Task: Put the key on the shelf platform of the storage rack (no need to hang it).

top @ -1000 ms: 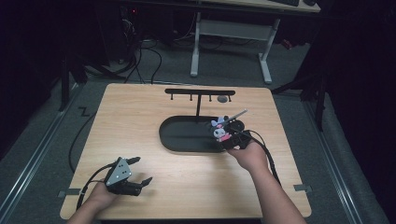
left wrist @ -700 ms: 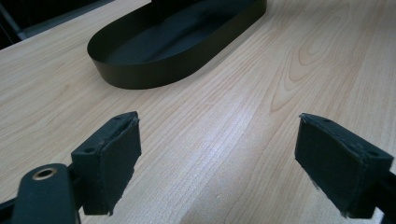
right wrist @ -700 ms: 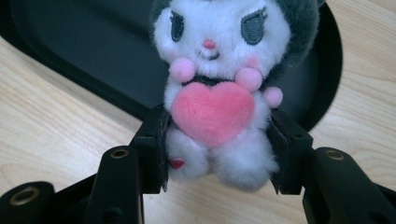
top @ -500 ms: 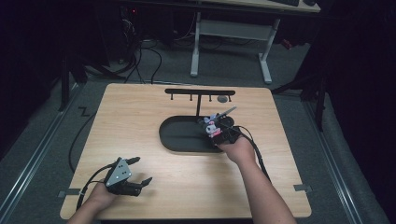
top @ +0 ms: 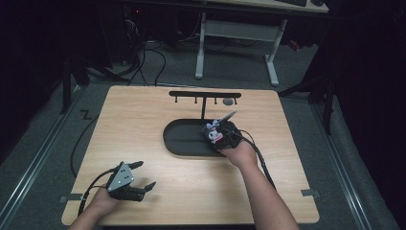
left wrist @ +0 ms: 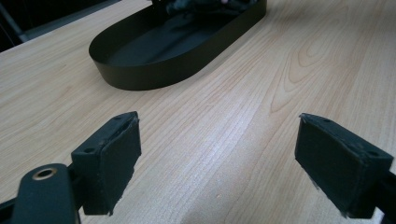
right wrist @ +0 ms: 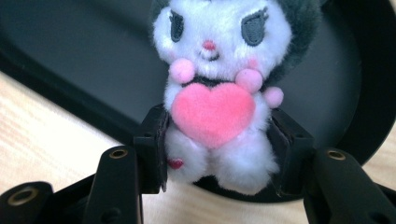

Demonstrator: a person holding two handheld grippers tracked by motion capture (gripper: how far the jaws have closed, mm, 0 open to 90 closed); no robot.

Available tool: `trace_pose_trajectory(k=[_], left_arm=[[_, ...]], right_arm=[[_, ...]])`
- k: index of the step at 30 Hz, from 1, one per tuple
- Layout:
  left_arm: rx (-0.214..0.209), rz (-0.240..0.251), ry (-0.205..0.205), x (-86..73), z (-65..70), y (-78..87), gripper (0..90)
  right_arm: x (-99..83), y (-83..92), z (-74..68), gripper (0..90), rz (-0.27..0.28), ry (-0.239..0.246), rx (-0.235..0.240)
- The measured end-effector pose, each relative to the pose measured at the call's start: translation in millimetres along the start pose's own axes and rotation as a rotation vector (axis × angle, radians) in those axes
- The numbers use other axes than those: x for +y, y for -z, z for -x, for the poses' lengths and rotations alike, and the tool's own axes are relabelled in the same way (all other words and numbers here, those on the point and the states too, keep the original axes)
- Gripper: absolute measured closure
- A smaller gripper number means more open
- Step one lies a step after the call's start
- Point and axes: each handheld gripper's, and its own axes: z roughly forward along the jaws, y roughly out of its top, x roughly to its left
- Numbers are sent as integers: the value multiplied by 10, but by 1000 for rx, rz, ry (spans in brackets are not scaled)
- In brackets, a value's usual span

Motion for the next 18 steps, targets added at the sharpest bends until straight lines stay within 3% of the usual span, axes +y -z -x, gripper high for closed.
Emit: trace_pose_trajectory(k=[7, 13, 18], left_arm=[[1, -1, -3, 1, 4, -1, 154], [0, 0, -2, 0, 1, 0, 154], [-1, 3, -2, -2, 6, 3, 154]], right_arm=[[-70, -4, 10, 473, -20, -21, 6], [-26, -76, 19, 449, 12, -45, 14], [17, -73, -23, 328, 40, -52, 15]])
